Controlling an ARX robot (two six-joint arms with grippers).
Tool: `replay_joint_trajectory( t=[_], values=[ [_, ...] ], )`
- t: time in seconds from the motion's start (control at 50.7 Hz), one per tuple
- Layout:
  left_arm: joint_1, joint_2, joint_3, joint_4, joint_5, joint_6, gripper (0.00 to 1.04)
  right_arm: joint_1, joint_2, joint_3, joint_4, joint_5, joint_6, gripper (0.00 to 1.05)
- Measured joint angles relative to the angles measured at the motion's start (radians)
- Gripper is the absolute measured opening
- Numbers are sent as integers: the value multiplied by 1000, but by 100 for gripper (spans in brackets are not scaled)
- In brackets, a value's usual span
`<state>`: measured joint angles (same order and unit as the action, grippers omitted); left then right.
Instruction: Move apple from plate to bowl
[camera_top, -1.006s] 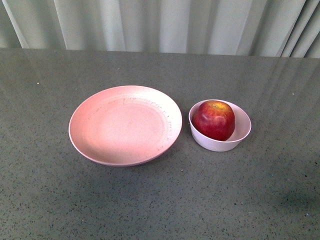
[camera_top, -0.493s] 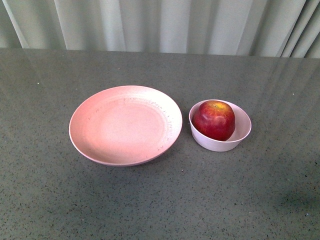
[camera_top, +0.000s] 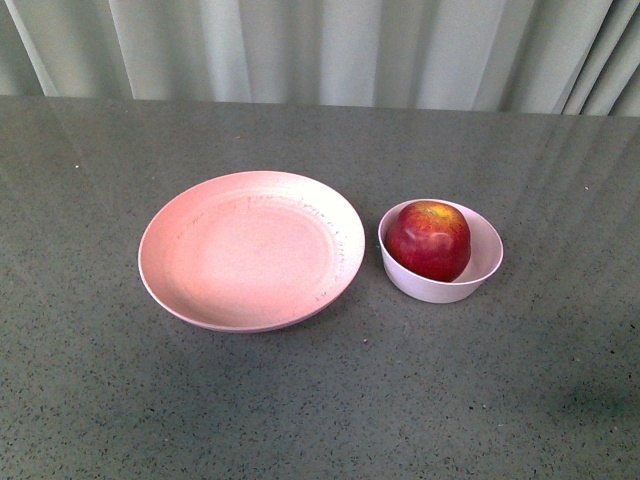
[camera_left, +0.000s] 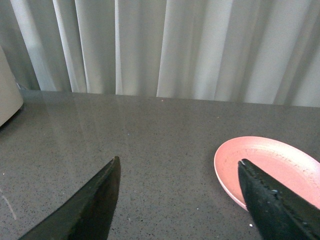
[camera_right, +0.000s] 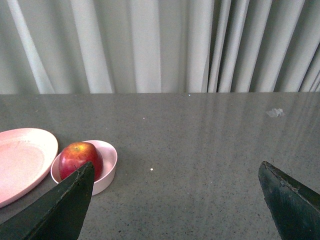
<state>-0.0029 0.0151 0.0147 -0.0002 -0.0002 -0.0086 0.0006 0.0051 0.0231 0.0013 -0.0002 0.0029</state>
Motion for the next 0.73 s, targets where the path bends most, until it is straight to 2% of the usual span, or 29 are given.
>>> replay_joint_trajectory(
  t=[0.138, 0.73],
  values=[
    [0, 0, 0, 0, 0, 0, 97, 0, 0, 0, 0, 0, 0, 96],
    [0, 0, 0, 0, 0, 2, 96, 0, 0, 0, 0, 0, 0, 96]
  ],
)
